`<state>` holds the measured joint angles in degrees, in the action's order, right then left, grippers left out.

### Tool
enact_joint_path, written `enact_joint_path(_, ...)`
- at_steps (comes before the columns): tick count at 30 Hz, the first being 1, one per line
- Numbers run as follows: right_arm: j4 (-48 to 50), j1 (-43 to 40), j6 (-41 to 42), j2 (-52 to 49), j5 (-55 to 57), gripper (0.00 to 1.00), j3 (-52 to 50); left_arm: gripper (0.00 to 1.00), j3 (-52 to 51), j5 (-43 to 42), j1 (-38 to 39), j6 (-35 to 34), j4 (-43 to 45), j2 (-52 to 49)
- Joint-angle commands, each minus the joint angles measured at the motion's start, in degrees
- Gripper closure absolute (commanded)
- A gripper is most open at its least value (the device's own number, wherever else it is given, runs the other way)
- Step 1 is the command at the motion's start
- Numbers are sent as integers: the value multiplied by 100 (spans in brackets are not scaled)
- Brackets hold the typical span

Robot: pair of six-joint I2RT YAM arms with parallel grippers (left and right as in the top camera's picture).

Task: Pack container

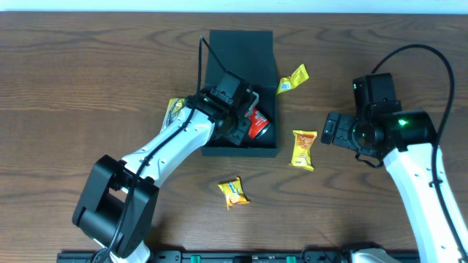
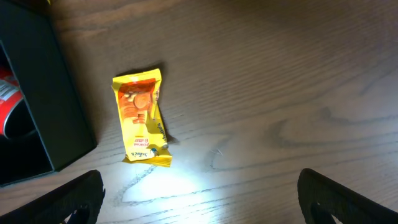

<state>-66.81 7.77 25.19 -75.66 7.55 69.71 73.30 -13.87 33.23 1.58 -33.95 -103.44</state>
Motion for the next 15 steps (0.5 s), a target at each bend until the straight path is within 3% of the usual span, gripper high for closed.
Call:
enact_joint_path(1,-4,94,7,-2,103,1,83,94,-42,-227,92,120,87,-37)
enact_joint_path(15,-4,94,4,-2,107,1,83,94,-46,177,282,-83,424,-409)
